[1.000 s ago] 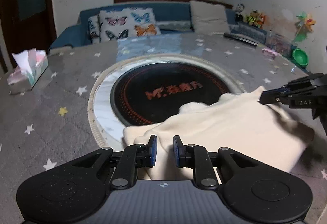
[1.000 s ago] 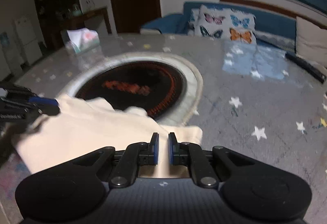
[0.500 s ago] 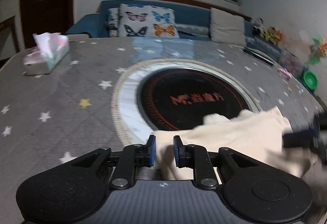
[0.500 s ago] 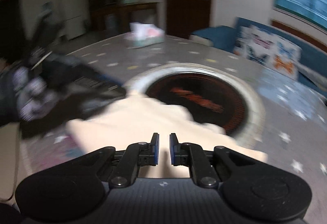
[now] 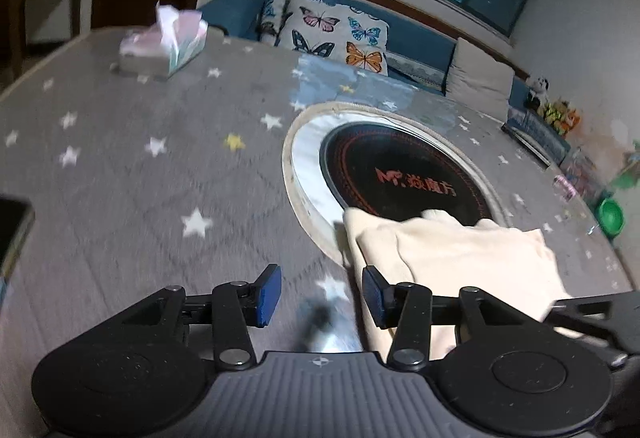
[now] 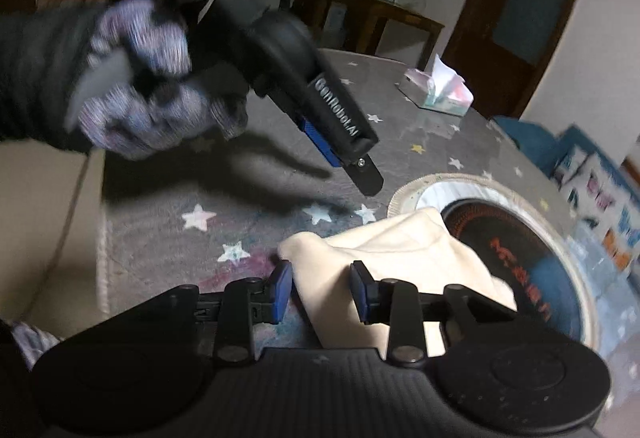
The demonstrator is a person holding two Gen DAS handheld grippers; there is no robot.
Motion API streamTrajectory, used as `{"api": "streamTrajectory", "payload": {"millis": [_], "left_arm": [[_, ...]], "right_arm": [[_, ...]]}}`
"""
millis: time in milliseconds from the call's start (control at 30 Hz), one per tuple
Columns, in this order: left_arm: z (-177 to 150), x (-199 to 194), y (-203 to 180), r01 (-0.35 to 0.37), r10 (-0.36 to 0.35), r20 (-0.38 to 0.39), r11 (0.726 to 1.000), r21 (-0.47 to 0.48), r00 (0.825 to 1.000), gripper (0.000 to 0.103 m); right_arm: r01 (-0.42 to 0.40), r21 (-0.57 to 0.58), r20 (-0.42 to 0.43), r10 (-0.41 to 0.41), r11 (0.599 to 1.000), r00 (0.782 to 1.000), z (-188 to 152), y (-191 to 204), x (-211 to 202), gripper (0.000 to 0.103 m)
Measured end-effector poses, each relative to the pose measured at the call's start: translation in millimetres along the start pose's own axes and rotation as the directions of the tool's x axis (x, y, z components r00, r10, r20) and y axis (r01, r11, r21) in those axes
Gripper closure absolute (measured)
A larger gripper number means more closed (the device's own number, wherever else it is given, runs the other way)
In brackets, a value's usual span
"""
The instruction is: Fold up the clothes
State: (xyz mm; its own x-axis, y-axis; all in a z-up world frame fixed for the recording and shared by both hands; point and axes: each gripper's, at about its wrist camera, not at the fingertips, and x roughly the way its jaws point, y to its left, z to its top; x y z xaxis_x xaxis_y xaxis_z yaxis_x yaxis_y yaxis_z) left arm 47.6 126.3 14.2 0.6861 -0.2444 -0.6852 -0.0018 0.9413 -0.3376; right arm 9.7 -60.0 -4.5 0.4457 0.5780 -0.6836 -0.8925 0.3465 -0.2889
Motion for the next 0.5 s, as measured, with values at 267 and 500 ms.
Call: {"api": "streamTrajectory", "payload": {"millis": [267, 500], "left_arm": [[-6, 5, 4, 0.095, -0.108, -0.050, 0.975, -0.203, 0.993, 0.046], [-5, 17, 7, 0.194, -0.232, -0.048, 0.896, -0.399, 0.972, 0.039]], "right_arm": [[0.061, 0.007, 0.016, -0.061, 0.998, 0.998, 2, 6, -1, 0.094], [0.045, 0.151, 0.087, -0.058, 0.987, 0.994, 3, -20, -24, 0.095]]}}
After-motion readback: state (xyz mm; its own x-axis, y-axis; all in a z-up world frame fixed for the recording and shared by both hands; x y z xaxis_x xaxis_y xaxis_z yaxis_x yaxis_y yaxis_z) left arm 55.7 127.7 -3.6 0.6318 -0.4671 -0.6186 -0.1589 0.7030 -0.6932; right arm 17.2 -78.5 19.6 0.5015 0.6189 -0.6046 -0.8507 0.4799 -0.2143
